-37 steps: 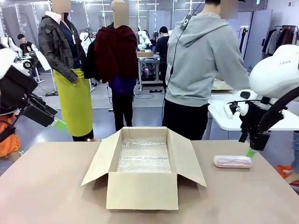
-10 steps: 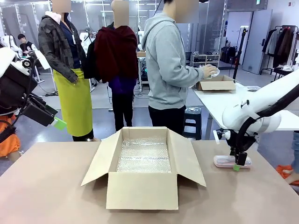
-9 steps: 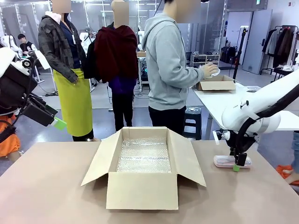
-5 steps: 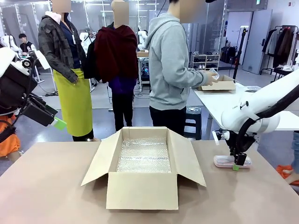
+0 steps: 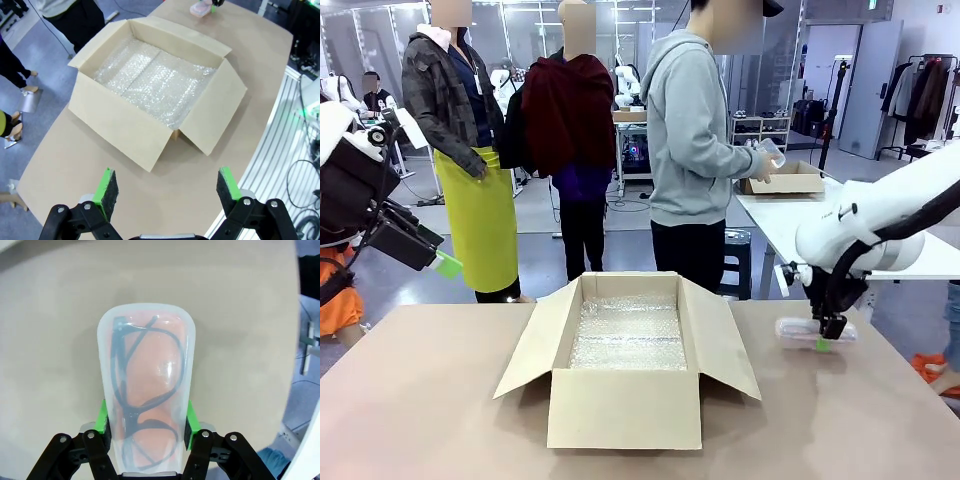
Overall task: Pack the glasses set securely to prepare it for shipping.
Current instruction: Place the Glasses case inside the Package Box, then put the Glasses case from the right side of the table into the Package Box.
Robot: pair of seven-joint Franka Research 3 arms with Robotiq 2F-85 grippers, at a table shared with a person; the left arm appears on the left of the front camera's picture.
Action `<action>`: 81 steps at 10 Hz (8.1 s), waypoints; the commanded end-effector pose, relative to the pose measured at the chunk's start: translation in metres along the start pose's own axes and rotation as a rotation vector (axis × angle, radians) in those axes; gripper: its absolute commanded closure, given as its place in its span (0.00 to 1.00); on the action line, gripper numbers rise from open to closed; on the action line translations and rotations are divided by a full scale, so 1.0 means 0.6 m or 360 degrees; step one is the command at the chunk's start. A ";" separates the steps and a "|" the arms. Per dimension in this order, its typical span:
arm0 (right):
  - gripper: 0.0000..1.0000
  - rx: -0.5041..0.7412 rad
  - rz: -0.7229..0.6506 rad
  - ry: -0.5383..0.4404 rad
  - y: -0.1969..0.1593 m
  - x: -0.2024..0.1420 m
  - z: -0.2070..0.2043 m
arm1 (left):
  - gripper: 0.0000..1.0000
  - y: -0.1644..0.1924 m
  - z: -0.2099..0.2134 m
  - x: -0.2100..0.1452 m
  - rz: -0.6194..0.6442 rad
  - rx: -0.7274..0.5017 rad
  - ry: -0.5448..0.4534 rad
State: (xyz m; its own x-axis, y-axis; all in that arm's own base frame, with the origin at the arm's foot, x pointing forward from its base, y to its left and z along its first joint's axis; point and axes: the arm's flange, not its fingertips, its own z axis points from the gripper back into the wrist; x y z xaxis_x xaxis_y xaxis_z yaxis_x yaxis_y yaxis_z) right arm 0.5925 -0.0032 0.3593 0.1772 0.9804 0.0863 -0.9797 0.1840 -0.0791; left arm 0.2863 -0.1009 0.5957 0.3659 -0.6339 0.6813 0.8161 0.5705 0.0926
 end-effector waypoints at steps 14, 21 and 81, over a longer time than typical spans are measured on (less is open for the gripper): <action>0.36 0.0062 0.0053 -0.0071 0.030 0.081 0.192 | 0.00 0.000 0.002 0.000 -0.0007 0.0002 -0.0008; 0.36 0.0139 0.0209 0.0070 -0.010 0.503 0.203 | 0.00 0.000 0.002 0.000 -0.0007 0.0002 -0.0008; 0.00 -0.0402 -0.1546 -0.0328 0.328 0.051 0.420 | 0.00 0.000 0.002 0.000 -0.0007 0.0002 -0.0008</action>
State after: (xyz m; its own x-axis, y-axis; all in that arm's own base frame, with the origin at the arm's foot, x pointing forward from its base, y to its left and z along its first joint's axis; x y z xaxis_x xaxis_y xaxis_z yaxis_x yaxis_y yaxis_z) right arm 0.3826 0.0442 0.5941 0.8423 0.3724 0.3896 -0.3749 0.9242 -0.0727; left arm 0.2864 -0.1011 0.5961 0.3661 -0.6350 0.6803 0.8147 0.5720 0.0954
